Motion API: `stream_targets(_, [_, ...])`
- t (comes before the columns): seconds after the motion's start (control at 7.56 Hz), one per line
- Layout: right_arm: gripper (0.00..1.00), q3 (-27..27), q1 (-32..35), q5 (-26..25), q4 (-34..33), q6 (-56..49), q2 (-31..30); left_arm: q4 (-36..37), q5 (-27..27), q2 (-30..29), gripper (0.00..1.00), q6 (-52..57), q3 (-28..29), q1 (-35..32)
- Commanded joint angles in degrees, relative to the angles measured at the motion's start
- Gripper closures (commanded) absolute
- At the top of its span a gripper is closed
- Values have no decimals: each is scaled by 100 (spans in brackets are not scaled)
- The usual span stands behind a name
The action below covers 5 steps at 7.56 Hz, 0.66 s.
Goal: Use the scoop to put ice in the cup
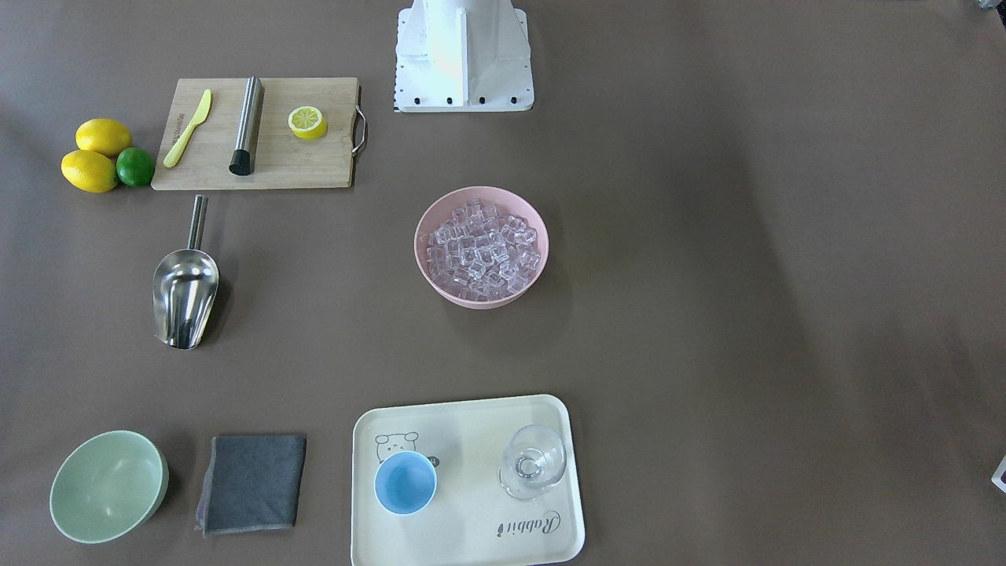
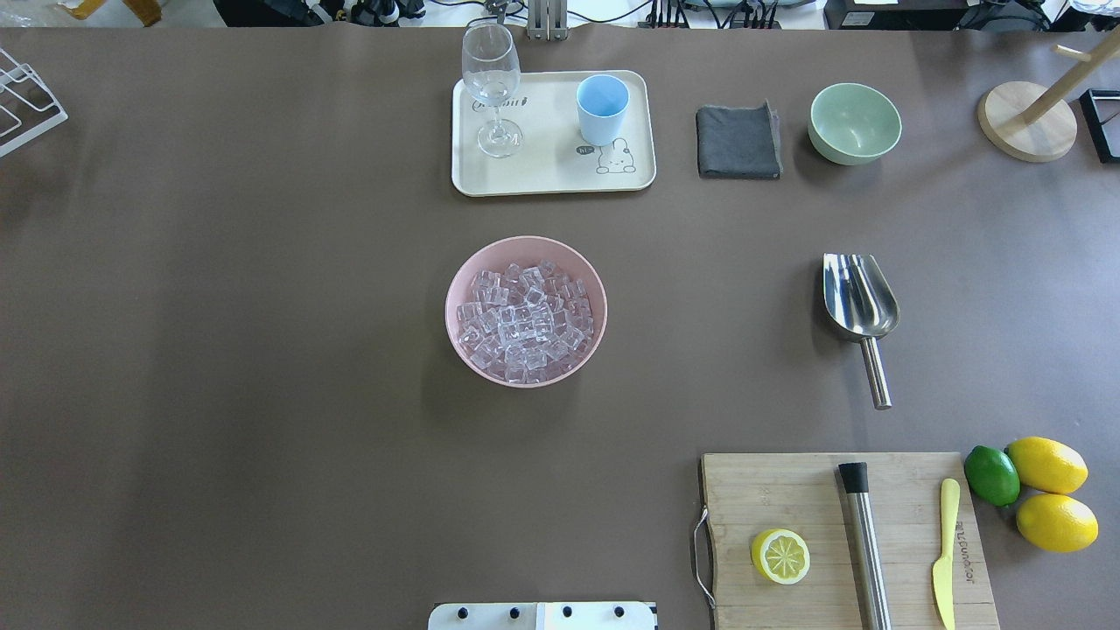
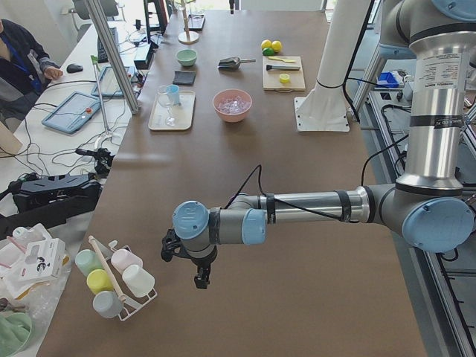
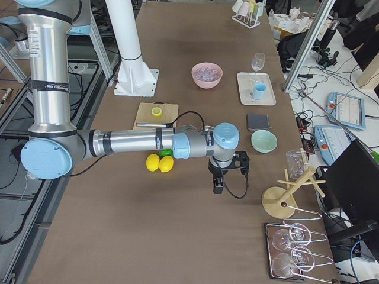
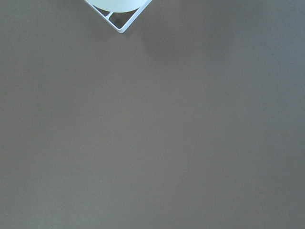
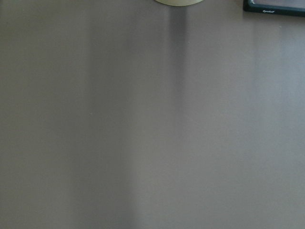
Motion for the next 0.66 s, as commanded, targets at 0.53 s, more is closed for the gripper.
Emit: stream_targets(0.53, [0,1399,-2273,29,160,3472,103,18,-29,30,2,-581,-56,-90])
